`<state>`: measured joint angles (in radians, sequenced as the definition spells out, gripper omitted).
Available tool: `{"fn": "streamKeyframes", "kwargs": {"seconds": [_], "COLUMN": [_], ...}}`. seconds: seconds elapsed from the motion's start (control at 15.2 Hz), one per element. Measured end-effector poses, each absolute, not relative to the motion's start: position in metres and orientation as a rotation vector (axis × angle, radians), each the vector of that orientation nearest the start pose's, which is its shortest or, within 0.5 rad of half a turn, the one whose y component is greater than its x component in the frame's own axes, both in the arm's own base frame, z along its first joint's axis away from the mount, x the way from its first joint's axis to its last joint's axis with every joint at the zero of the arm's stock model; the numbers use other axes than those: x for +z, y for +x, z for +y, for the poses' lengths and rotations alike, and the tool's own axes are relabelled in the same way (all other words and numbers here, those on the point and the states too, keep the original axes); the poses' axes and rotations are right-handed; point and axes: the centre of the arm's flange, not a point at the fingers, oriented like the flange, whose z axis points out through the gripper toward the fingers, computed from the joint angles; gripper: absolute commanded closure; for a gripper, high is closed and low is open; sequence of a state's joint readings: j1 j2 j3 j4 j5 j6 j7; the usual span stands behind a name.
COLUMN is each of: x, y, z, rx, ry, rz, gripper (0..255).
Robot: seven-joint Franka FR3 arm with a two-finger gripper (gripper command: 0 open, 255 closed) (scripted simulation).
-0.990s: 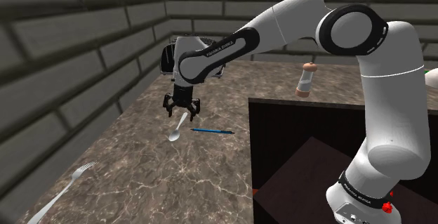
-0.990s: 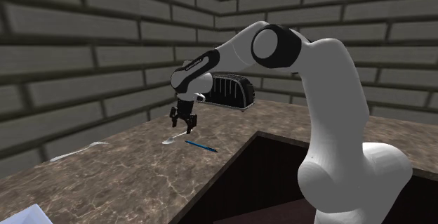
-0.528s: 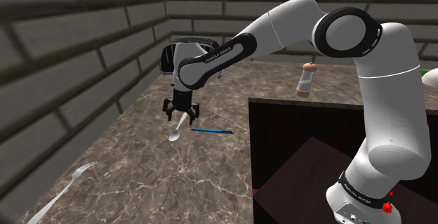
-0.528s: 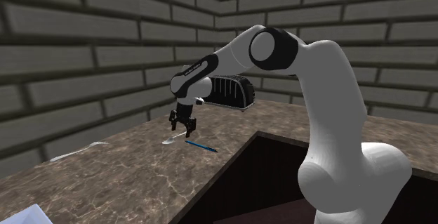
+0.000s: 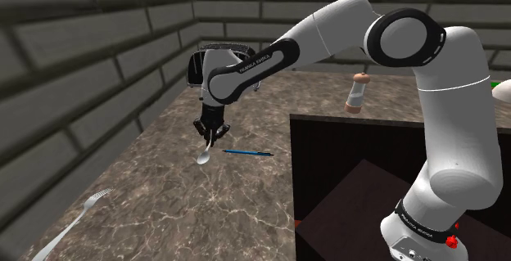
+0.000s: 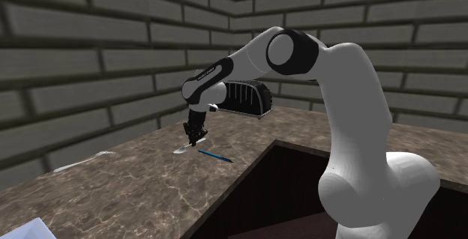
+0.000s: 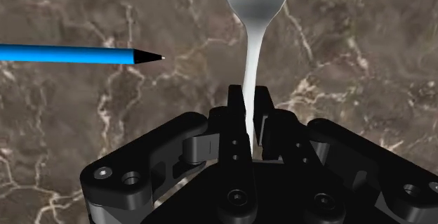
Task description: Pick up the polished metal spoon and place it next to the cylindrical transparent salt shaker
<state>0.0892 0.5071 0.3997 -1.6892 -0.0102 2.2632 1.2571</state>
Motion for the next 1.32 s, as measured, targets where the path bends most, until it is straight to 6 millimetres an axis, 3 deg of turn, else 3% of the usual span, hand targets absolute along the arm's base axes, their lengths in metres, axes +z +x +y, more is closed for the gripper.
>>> {"fn": "streamKeyframes", "kwargs": {"seconds": [0.46, 1.32], "x": [0.339, 0.407], "y": [0.615, 0.614], "z": [0.292, 0.292], "rx": [0.104, 0.104], "ry": [-2.701, -2.701], "rz": [1.17, 1.17], "gripper": [255, 255]}}
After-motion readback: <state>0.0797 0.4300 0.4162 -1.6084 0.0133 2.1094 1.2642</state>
